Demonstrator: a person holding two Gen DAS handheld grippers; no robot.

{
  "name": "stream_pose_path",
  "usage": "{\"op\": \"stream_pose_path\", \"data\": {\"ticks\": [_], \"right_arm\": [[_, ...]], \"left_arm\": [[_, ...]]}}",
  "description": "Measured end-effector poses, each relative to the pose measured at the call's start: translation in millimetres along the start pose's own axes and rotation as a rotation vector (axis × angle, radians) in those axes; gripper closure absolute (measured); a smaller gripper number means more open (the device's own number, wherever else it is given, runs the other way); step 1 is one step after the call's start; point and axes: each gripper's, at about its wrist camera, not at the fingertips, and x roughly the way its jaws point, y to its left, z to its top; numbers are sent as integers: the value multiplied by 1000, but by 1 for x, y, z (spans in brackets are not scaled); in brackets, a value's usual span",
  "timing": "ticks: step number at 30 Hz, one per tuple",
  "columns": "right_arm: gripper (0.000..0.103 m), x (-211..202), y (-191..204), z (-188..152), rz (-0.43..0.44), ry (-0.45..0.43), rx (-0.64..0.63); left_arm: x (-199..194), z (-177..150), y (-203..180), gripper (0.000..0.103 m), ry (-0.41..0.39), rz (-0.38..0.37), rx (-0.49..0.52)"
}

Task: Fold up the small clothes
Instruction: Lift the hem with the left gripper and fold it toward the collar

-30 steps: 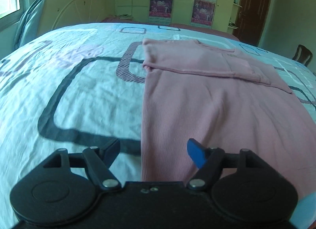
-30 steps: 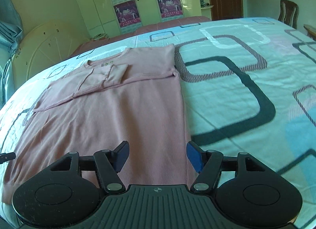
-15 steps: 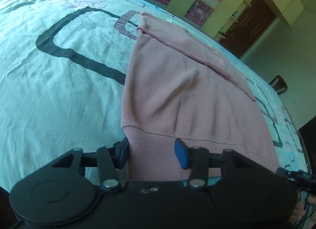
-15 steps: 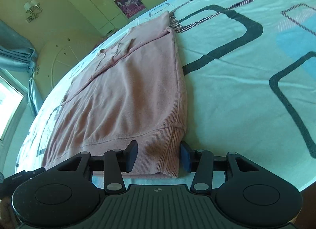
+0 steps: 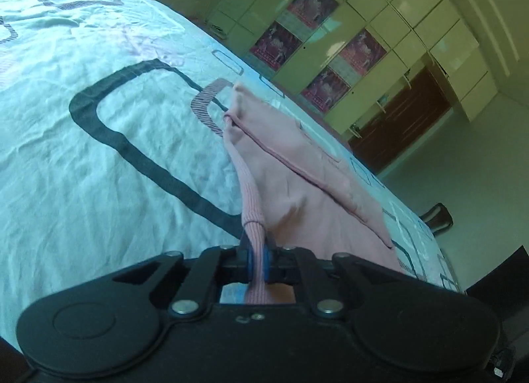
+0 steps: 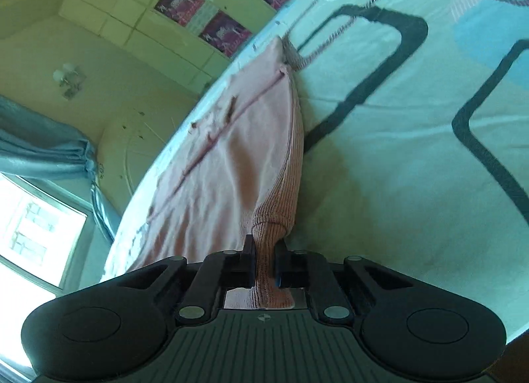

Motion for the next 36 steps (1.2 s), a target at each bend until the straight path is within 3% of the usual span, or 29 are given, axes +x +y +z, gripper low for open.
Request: {"op": "stream_pose_path", "data": {"ticks": [3,5,11,14,19,20,22,25,26,28,30,36], "right_arm": [[96,3,-11,7,-47,33,10],[96,4,-9,10,-39,38,3],[96,8,10,27,-10,22,-57],[96,26,4,30,-35,70,-54],[96,43,-15,10,-52,156,-7],[90,42,-20,5,-49,158,16],[81,39,-23,-2,-22,146,29],[81,42,-24,0,-10,142,24],[82,43,-25,1,12,141,28],[97,44,-19,4,54,142,0],[97,33,-13,9,123,112,8],[97,15,13,49,177,-3,4]], "left_arm": [[18,-4,8,98,85,72,6],[21,-8,11,98,97,84,-15],[14,-2,10,98,70,48,-42],[23,-1,6,98,92,63,8],[37,-10,21,98,138,70,-20],[37,-13,24,98,138,62,-27],[35,-15,28,98,135,45,-37],[35,-16,34,98,136,25,-61],[36,-15,36,98,139,21,-65],[36,-12,36,98,140,10,-70],[28,-5,34,98,114,-17,-86],[20,30,16,98,12,-97,-140]]}}
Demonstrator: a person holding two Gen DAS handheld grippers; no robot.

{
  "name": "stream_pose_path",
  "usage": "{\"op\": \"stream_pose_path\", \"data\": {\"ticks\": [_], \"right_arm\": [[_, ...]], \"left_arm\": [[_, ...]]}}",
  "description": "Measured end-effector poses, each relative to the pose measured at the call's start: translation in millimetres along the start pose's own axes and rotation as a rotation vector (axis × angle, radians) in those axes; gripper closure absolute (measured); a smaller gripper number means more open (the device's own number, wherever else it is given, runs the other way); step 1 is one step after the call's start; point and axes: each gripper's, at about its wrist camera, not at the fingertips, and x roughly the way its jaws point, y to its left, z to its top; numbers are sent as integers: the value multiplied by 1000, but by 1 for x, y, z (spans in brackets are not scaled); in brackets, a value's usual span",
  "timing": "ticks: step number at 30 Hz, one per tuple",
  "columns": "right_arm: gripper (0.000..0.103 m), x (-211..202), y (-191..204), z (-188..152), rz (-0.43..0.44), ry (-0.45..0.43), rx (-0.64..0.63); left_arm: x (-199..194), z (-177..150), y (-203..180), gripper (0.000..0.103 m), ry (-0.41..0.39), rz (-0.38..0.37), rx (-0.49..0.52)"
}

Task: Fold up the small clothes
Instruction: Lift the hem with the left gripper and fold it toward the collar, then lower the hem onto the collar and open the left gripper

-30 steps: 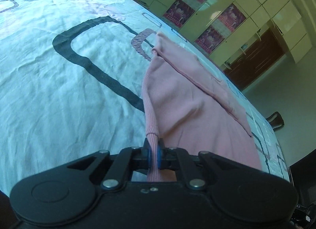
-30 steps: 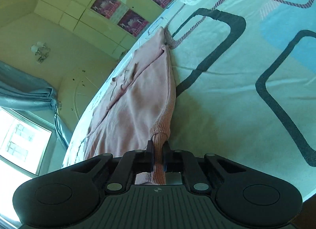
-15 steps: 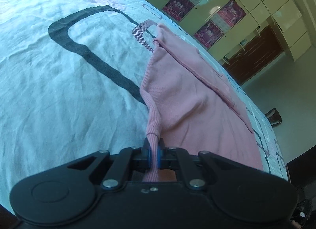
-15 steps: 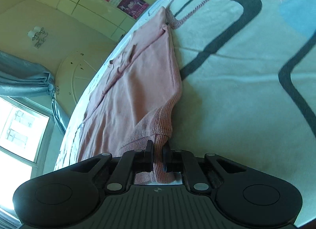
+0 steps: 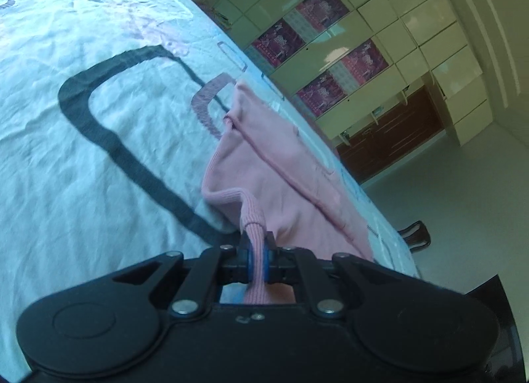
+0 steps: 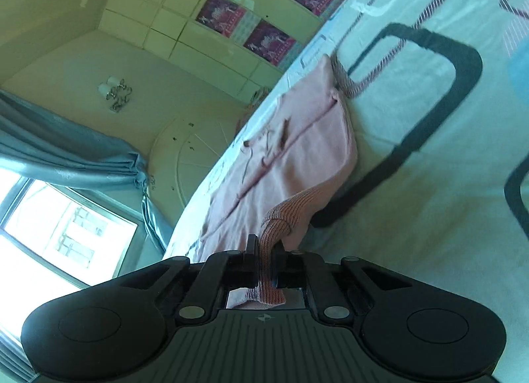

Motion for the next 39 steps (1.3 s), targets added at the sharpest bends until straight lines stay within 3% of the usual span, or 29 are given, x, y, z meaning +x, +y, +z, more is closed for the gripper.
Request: {"op": "stream_pose_path", "data": {"ticks": [3,7,13,23,31,34,35,36,37,38,39], "right_arm": [[97,13,18,27,9,-53,-20],[97,47,44,70,-65,-103,-46],[97,120,57,135,-139,-136,-23],[97,238,-1,207,-220,-84,126],[97,305,-57,237,-276,-26,218],[97,318,-64,244,-261,-16,186],[95,321,-61,246,-269,-11,158],[89,324,-57,248,-287,-2,129],[58,325,-51,248,-309,-14,91],[34,322,-46,248,-326,-51,39],[34,322,-42,248,-323,-65,-5]], "left_arm": [[17,26,-18,98,-29,-37,-4],[54,65,-36,98,-57,-68,-21],[125,121,-57,98,-43,-23,-11],[253,193,-45,98,67,54,-16],[341,214,-23,98,163,99,-19],[351,217,-19,85,154,50,-8],[351,218,-19,76,152,41,-2],[351,219,-20,66,152,32,8],[349,220,-22,59,140,34,26],[345,221,-26,44,107,61,60],[342,222,-29,43,77,83,93]]}}
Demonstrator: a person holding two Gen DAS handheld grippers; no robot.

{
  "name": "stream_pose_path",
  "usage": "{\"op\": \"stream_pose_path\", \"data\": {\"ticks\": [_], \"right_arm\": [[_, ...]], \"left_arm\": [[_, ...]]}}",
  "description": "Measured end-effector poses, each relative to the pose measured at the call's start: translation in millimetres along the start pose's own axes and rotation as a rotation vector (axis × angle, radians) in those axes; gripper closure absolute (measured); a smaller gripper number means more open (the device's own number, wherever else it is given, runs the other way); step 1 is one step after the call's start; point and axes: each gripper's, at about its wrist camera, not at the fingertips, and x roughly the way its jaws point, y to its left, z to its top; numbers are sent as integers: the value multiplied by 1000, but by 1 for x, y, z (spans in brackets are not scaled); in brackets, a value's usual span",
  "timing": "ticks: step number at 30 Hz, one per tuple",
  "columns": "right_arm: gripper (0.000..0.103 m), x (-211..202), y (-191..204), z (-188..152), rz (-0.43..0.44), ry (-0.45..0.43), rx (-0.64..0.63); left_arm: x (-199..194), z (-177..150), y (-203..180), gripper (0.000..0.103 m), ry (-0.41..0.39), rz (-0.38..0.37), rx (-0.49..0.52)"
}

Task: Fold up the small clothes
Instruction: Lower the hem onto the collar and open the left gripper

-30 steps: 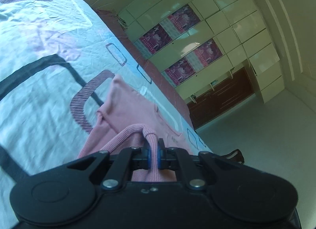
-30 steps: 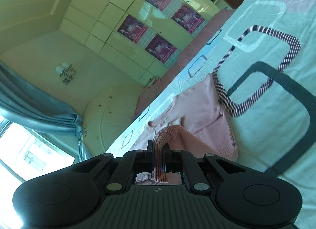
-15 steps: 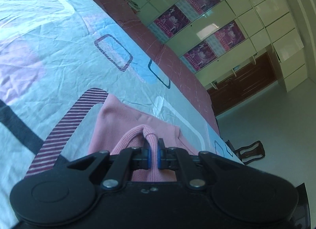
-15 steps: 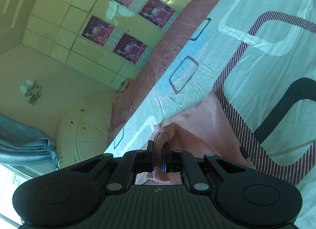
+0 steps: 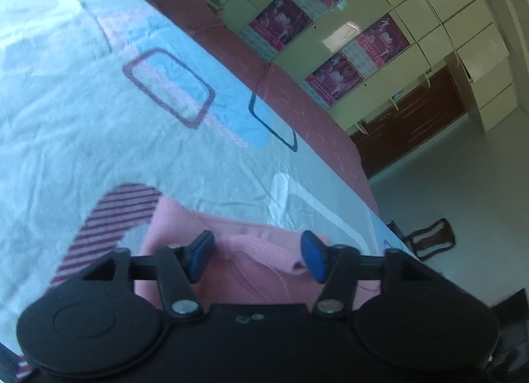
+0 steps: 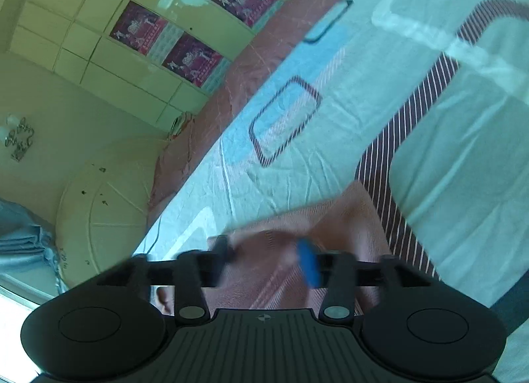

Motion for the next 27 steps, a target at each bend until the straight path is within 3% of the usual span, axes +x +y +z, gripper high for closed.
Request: {"op": "stream_pose_path", "data": {"ticks": [4,6,8,13,15,16,18,20,21,23,27], "right_arm": [[34,0,6,1,-14,5,-85],[37,5,15,-3,-38,40,-188],[53,16,24,-9,-79,88,-312],[59,45,42,-27,-169,161,-570],[70,51,47,-32,-180,173,-636],[93,55,48,-34,-189,184,-670],[95,49,50,-34,-174,139,-682],[95,27,43,-21,-130,-12,-541],[95,20,38,-18,-142,-49,-478],[95,29,30,-22,-184,-26,-448],[95,36,20,-27,-210,-10,-395]], "left_arm": [[-1,5,-3,43,20,17,83],[5,4,-11,45,71,51,196],[15,1,-22,45,128,91,327],[39,-14,-48,47,159,191,585],[44,-22,-56,88,161,217,658],[43,-25,-60,98,144,216,676],[27,-27,-63,97,12,211,658],[8,-24,-52,97,-111,209,526],[6,-23,-46,97,-122,229,462],[15,-26,-34,97,-86,256,378],[17,-31,-35,97,-81,281,382]]}}
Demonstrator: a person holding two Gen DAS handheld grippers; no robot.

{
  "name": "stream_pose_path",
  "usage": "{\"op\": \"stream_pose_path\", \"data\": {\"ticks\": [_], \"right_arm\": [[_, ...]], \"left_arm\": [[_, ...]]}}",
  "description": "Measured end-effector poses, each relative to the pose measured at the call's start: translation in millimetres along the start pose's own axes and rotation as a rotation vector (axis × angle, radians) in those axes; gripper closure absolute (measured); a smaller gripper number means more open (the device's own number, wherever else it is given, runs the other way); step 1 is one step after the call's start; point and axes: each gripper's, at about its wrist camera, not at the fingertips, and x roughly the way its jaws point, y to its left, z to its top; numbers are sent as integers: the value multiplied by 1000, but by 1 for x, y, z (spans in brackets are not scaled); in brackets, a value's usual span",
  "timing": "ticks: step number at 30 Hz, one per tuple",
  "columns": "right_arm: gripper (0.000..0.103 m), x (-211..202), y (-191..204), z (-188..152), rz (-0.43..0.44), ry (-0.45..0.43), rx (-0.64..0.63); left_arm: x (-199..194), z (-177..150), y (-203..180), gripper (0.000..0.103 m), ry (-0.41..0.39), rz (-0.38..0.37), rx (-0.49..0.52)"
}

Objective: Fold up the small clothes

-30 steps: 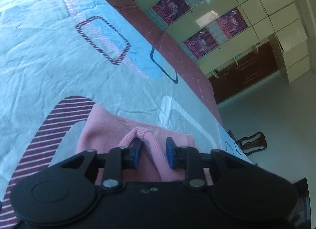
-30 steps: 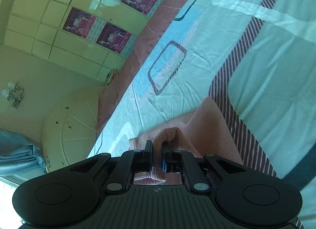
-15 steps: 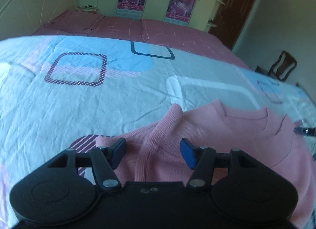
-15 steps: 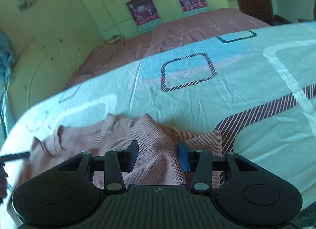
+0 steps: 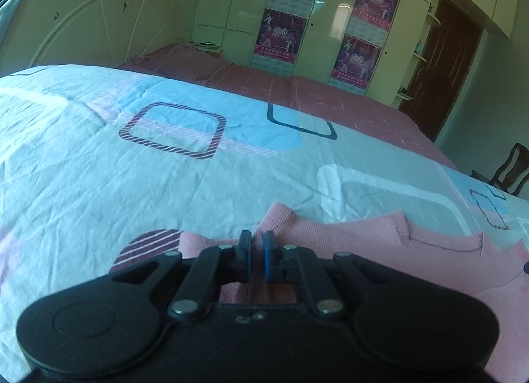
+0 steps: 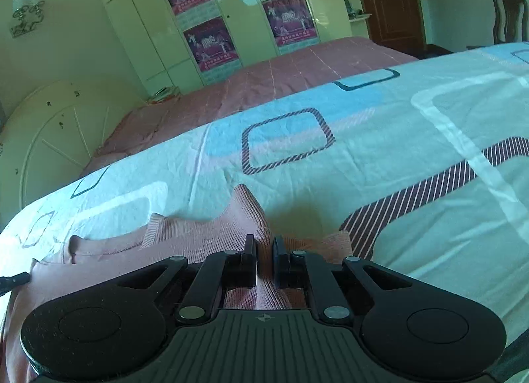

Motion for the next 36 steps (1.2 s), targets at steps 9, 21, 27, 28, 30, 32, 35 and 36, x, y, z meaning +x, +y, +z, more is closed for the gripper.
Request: {"op": "stream_pose_path", "data": {"ticks": [9,21,27,28,30,32,35,36], "right_arm": [[74,-3,26,5,-138,27,-140],[77,21,161,-66,87,158,-510],[77,49,162,-50,45,148,-434],[77,47,161,-51,44,145,-436],[77,29,162,-50,32,113,-426],[77,6,160,-54,48,79,-424],[77,-16,165,-73,125,102,-440],[77,-20,169,-81,147,110,-458]], "left_arm": [[3,5,-6,74,39,17,58],[-16,-44,-135,60,131,-244,423],[16,-30,-133,57,128,-233,323],[14,-29,-133,57,129,-231,319],[1,-28,-130,58,111,-228,306],[-21,-33,-122,55,73,-216,304],[-43,-50,-120,54,73,-222,284],[-49,-56,-120,54,61,-216,282]]}}
